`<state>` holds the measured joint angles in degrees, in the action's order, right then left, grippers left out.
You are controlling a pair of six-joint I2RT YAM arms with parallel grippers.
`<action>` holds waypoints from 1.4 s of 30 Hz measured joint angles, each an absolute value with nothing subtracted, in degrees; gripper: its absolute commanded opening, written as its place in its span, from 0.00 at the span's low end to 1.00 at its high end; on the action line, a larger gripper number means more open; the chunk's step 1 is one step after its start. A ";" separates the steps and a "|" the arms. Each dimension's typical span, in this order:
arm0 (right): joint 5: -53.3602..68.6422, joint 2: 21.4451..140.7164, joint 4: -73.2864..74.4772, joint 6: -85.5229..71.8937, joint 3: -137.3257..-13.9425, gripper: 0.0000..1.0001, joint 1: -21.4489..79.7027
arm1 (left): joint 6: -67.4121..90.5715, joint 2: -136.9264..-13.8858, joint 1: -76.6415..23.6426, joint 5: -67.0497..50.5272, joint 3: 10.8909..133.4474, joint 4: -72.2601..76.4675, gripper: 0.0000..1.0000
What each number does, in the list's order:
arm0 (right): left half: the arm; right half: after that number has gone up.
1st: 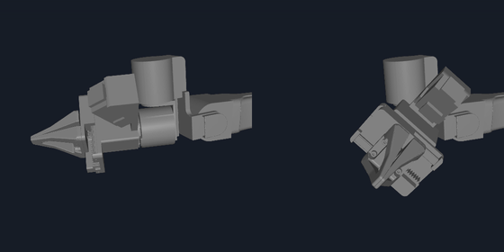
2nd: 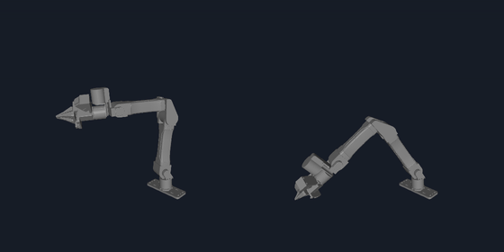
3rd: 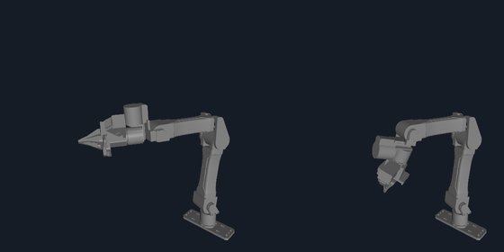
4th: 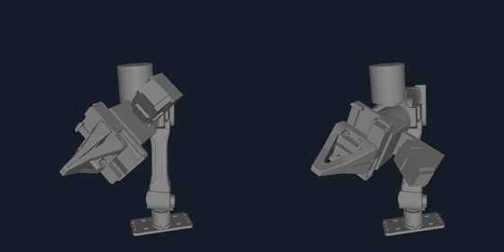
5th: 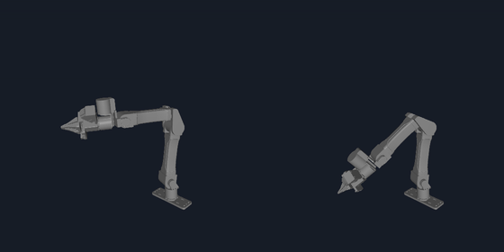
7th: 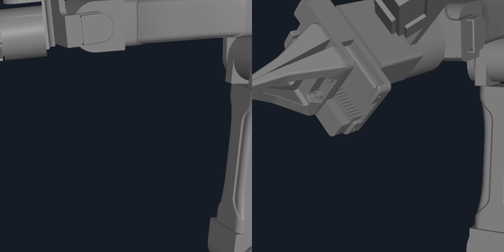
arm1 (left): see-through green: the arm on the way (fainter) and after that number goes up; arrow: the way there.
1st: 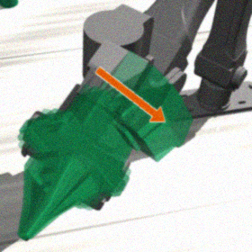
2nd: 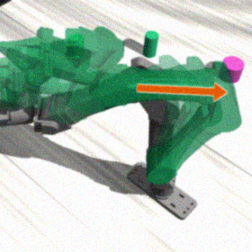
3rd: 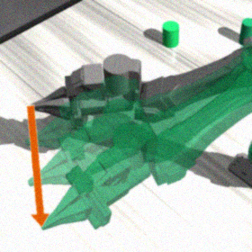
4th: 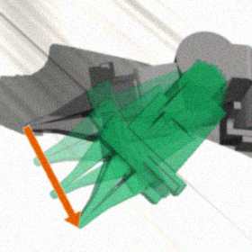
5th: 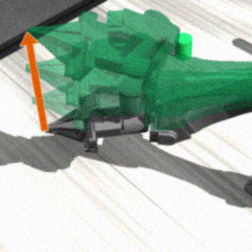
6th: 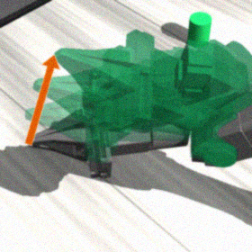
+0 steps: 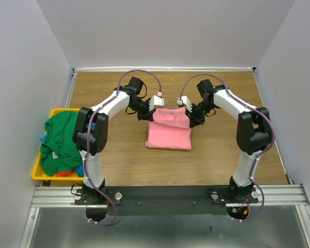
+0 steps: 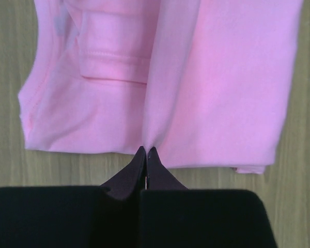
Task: Fold and stack the t-shirts
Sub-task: Fold the long partially folded tshirt into a neat square
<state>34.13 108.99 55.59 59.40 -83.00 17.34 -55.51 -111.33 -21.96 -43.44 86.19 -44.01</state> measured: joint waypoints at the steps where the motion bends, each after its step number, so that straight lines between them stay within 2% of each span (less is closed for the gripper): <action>1: 34.22 110.15 55.53 59.09 -83.46 0.01 17.34 | -55.20 -112.62 -21.85 -43.16 86.08 -43.35 0.00; 5: 34.63 114.56 54.37 57.23 -84.29 0.00 17.34 | -54.33 -115.07 -21.74 -41.95 84.25 -39.68 0.00; 11: 36.27 114.50 52.12 54.35 -79.44 0.01 17.34 | -53.93 -114.54 -21.87 -42.24 78.30 -35.81 0.00; 16: 38.59 108.60 51.11 51.75 -71.02 0.01 17.98 | -54.13 -107.20 -23.35 -43.20 69.06 -34.89 0.00; 18: 38.94 106.08 51.42 50.89 -68.73 0.07 18.24 | -54.11 -104.60 -24.32 -43.90 66.52 -35.59 0.00; 19: 39.18 104.90 51.53 50.30 -67.72 0.21 18.52 | -54.00 -103.81 -24.71 -44.42 65.91 -35.97 0.03; 20: 39.51 103.55 51.79 49.60 -66.87 0.30 18.79 | -53.95 -103.02 -24.97 -44.71 65.54 -36.49 0.10; 21: 39.94 102.48 52.42 48.69 -66.70 0.37 18.92 | -53.87 -102.37 -24.97 -44.99 65.43 -36.93 0.24; 24: 40.45 101.67 54.63 45.89 -69.34 0.43 18.90 | -53.36 -101.34 -24.51 -45.30 66.06 -37.63 0.38; 26: 40.91 102.15 56.53 44.21 -73.65 0.44 18.70 | -53.23 -100.92 -23.99 -45.32 67.90 -38.17 0.43; 30: 43.86 105.01 58.76 40.71 -85.03 0.43 16.97 | -53.63 -100.27 -23.38 -45.52 72.51 -38.09 0.51; 33: 47.22 109.95 59.18 36.84 -92.73 0.35 15.75 | -53.74 -100.38 -24.05 -45.54 75.70 -37.47 0.51; 34: 48.23 111.50 59.18 35.46 -94.24 0.29 15.51 | -53.71 -100.40 -24.32 -45.54 76.36 -37.21 0.51; 38: 51.79 119.11 58.92 29.47 -98.02 0.22 15.38 | -53.43 -102.37 -27.14 -45.67 79.11 -35.55 0.51; 42: 54.59 124.86 57.60 23.75 -99.20 0.21 15.38 | -52.42 -104.95 -30.59 -45.69 79.20 -33.54 0.51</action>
